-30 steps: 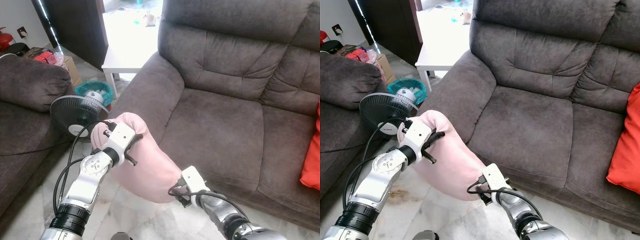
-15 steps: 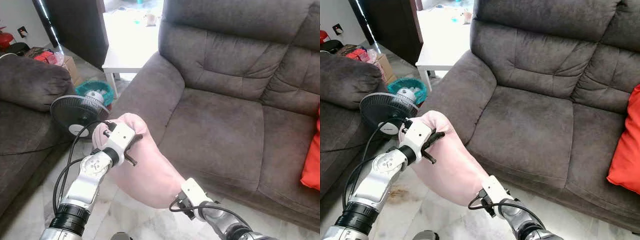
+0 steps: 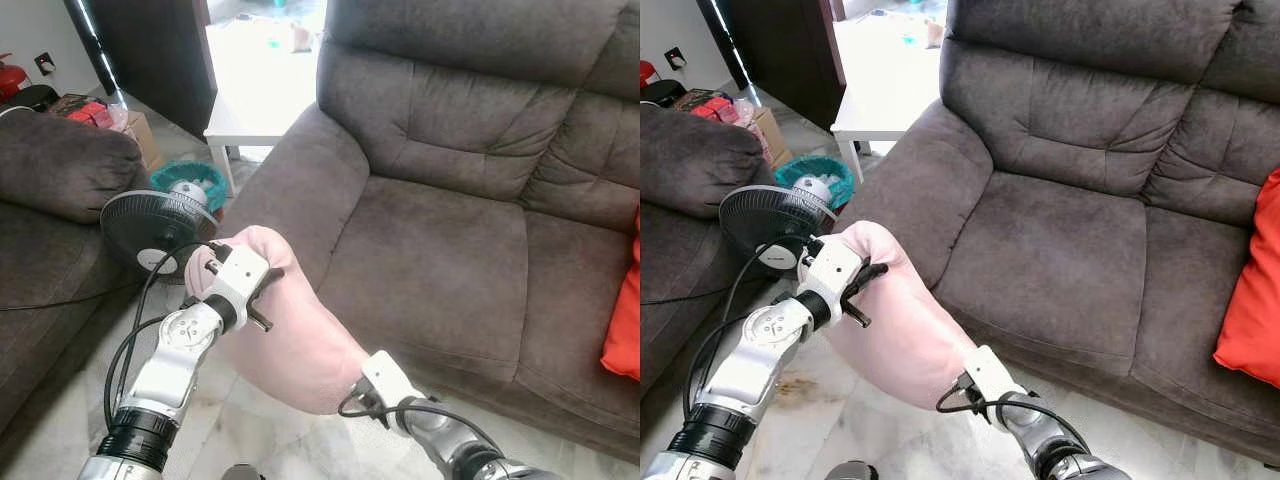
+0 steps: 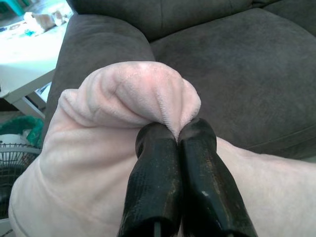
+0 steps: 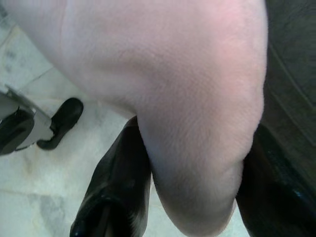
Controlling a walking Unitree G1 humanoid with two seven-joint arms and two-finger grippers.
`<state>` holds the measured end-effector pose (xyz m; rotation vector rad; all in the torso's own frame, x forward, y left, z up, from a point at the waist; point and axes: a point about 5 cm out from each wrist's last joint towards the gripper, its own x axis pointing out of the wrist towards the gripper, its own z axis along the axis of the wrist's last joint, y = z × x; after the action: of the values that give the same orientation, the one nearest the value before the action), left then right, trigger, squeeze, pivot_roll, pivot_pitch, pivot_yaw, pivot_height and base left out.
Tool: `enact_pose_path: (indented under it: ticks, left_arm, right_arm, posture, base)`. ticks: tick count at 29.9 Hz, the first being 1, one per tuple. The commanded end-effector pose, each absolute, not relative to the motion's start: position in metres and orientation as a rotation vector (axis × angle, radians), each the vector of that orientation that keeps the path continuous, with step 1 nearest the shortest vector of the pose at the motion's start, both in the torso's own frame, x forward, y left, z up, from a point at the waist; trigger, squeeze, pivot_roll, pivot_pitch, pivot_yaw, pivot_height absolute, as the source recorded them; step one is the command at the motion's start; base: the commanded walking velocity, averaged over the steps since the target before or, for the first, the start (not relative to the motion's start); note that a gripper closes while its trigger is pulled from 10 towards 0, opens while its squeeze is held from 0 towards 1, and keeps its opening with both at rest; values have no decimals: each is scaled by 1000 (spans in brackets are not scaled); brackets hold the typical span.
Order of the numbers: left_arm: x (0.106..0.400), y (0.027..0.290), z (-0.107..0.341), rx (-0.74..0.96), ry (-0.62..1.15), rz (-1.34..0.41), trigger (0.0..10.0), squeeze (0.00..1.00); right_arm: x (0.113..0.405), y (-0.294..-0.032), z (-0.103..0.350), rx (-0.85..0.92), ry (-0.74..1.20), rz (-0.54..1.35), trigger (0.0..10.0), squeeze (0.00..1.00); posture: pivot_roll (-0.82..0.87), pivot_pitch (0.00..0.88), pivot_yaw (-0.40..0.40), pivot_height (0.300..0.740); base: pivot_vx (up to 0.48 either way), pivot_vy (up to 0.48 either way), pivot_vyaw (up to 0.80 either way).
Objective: Move the pillow to the sofa from floor
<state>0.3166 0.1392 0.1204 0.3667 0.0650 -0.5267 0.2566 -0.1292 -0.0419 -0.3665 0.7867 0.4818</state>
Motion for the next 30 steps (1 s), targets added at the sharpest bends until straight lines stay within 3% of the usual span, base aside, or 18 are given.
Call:
enact_pose_path:
  ticks: [1,6,19,22,29,30]
  left_arm:
    - [319,133,145,369,-46,-542,10000,0]
    - [318,134,142,371,-37,-544,10000,0]
    - [315,137,137,393,-17,-529,10000,0]
    - [311,143,129,378,-2,-446,10000,0]
    - [300,150,111,335,39,-320,10000,0]
    - [298,150,109,334,38,-309,10000,0]
  right_arm:
    - [260,-129,-39,-344,770,471,0,0]
    - [261,-144,-37,-334,760,460,0,0]
    - [266,-150,-32,-289,704,423,0,0]
    - [271,-175,-22,-205,614,352,0,0]
    - [282,-182,-6,-114,472,239,0,0]
    - [286,-182,0,-94,427,214,6784,0]
  posture:
    - [239,82,-49,740]
    - [235,71,-48,740]
    - [232,69,-48,740]
    - [230,72,-48,740]
    - [221,83,-50,740]
    - [220,83,-51,740]
  base:
    - [0,0,0]
    - [0,0,0]
    - [0,0,0]
    - [0,0,0]
    - [0,0,0]
    - [0,0,0]
